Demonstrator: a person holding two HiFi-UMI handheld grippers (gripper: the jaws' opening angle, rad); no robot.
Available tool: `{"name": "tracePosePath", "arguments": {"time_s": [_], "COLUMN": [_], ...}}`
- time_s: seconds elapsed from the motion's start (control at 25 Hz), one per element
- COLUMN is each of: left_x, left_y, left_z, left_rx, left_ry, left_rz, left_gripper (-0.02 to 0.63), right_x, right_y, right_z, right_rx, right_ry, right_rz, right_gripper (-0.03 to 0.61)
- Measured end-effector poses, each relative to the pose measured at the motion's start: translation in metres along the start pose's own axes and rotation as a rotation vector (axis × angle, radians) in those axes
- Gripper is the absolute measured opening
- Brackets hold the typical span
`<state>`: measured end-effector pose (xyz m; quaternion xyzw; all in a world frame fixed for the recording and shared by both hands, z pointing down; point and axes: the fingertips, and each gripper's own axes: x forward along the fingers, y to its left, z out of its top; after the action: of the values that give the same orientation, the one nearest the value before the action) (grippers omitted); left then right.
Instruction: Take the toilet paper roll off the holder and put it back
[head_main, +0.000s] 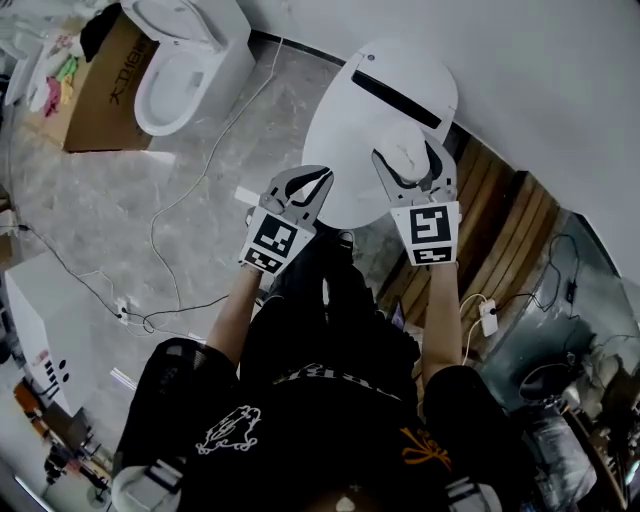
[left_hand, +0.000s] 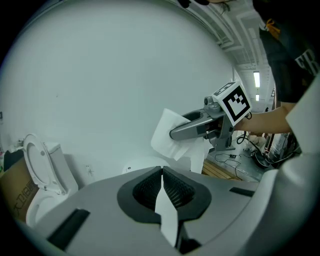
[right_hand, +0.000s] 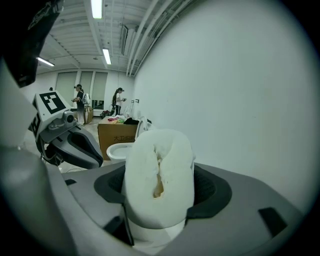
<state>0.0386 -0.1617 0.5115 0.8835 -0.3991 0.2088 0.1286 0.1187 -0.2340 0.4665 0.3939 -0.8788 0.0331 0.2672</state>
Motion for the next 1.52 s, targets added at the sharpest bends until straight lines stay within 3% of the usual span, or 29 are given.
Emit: {"name": "tracePosePath", "arguments": {"time_s": [0.28,0.6,1.2,1.52], "left_x": [-0.01,-0.002,0.016,0.014], "left_y": [0.009,0.041,0.135,0.159], "left_z": [-0.01,-0.042,-0.106,-0.14], "left_rx": [-0.01,-0.059,-0.104,-0.12], "left_ry": [0.014,0.052,0.092,0.124], "left_rz": [0.028,0.051,0.116,0.11], "left_gripper": [0.023,0.023,0.023,0.023], "right_x": [0.022,0.107,0.258,0.288], "right_y": [0.01,0.029,0.118,0.137], "right_z": [0.0,-0.022,-0.17,-0.23], "right_rx": [-0.026,-0.077,-0.205,-0.239], "right_ry": [0.006,0.051,0.285,0.372], "right_rz": [0.039,0.11,0.253,0.232], "right_gripper": [0.319,0.319,0.319,0.321]}}
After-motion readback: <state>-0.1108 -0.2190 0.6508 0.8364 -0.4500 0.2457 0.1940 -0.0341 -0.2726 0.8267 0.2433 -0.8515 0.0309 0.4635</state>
